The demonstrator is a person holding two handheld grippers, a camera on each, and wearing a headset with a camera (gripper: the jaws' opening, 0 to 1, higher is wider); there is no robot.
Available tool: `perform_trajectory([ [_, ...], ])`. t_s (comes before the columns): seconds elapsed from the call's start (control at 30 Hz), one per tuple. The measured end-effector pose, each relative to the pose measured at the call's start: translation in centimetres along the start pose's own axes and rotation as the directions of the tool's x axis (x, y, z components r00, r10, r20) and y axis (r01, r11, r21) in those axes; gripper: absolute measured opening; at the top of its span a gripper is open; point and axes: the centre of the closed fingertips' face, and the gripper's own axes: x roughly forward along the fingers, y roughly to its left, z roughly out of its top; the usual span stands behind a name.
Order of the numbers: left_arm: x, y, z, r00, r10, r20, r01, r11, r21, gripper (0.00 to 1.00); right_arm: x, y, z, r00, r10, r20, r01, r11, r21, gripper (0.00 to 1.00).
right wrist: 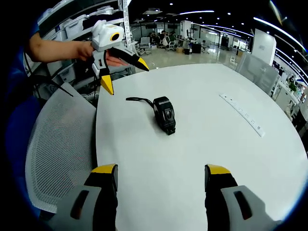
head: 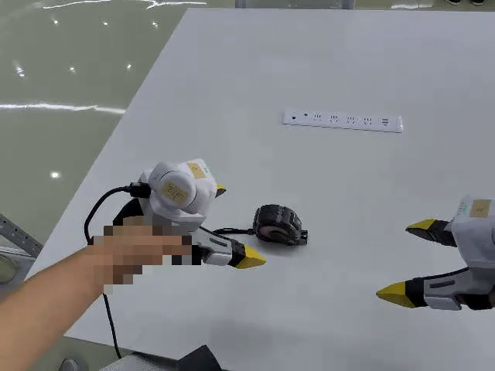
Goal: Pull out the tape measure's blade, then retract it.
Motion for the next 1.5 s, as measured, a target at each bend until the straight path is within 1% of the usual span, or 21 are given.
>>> perform_trajectory([
  [0.2,1.0,0.1,0.1,1.0,-0.008,-0.005,0.008,1.0,0.002,0.82,1.2,-0.2,0.5,0.9998,0.021,0.0,-0.021,1.0,-0.016,0.71],
  [0.4,2.1,0.1,0.3,0.9998,-0.015,-0.01,0.016,1.0,0.018,0.8,2.3,-0.1,1.0,0.9991,0.042,-0.01,-0.042,0.998,-0.041,0.7],
  [0.57,2.9,-0.1,0.8,0.9994,-0.028,-0.018,0.029,0.998,0.055,0.8,3.1,-0.3,1.3,0.9986,0.051,-0.015,-0.052,0.997,-0.061,0.68],
  [0.67,3.4,-0.2,0.8,0.999,-0.035,-0.027,0.037,0.996,0.076,0.79,3.5,-0.2,1.6,0.9981,0.059,-0.018,-0.06,0.996,-0.066,0.68],
  [0.83,4.2,-0.2,0.8,0.9984,-0.042,-0.039,0.045,0.994,0.1,0.78,4.6,-0.5,1.3,0.997,0.069,-0.034,-0.072,0.994,-0.087,0.68],
  [1.03,4.9,-0.1,0.4,0.9969,-0.055,-0.056,0.061,0.991,0.116,0.77,5.6,-0.5,1.5,0.9959,0.081,-0.04,-0.085,0.991,-0.103,0.67],
  [1.13,5.2,0.0,0.2,0.996,-0.061,-0.065,0.069,0.99,0.121,0.75,6.2,-0.8,1.4,0.9953,0.086,-0.043,-0.091,0.99,-0.11,0.66],
  [1.37,5.8,0.4,-0.1,0.9952,-0.07,-0.068,0.078,0.99,0.116,0.73,7.4,-1.4,1.4,0.9942,0.091,-0.058,-0.098,0.986,-0.132,0.64],
  [1.5,6.2,0.5,-0.1,0.9939,-0.082,-0.073,0.091,0.988,0.127,0.71,8.3,-1.6,1.5,0.9924,0.103,-0.068,-0.112,0.982,-0.15,0.62],
])
